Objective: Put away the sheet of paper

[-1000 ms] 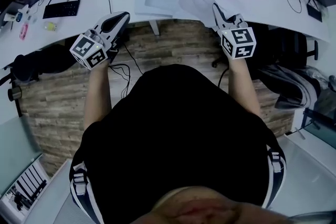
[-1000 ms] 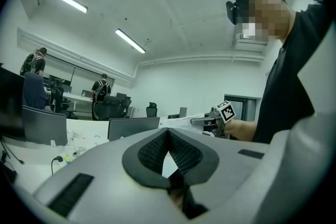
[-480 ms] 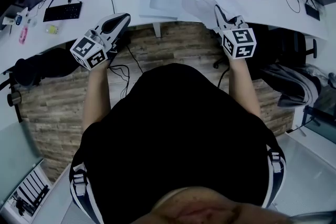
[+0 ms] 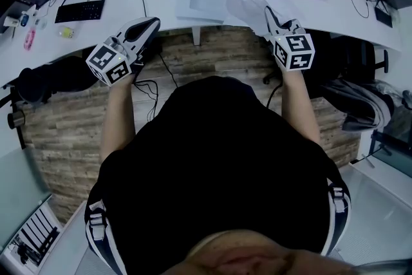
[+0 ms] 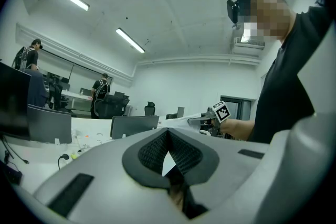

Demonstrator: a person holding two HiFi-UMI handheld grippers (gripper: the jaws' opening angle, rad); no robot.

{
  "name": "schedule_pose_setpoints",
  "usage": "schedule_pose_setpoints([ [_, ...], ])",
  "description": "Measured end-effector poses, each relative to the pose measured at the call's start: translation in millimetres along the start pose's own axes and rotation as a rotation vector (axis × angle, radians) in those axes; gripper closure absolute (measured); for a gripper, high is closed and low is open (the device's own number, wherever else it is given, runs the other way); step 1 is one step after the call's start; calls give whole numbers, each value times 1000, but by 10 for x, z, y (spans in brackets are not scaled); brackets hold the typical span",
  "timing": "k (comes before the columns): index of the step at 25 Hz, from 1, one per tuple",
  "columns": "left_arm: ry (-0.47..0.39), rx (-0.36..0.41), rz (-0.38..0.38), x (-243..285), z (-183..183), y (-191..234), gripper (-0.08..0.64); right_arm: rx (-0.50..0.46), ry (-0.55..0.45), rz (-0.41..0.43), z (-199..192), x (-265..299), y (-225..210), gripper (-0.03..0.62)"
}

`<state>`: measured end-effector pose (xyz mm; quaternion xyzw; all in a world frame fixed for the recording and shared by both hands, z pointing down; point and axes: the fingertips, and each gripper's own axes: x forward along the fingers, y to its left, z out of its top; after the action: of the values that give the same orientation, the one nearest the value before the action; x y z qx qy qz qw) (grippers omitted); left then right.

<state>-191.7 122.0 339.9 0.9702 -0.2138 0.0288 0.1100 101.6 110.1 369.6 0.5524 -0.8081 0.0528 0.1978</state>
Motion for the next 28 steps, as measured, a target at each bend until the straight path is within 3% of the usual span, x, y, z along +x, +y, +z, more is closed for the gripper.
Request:
schedule_pose_setpoints([
  [18,4,-56,-26,-50,-62,72,539,6,36,28,-79,198,69,577],
  [28,63,-82,-44,115,-211,177,538,20,37,33,-59,388,-71,577],
])
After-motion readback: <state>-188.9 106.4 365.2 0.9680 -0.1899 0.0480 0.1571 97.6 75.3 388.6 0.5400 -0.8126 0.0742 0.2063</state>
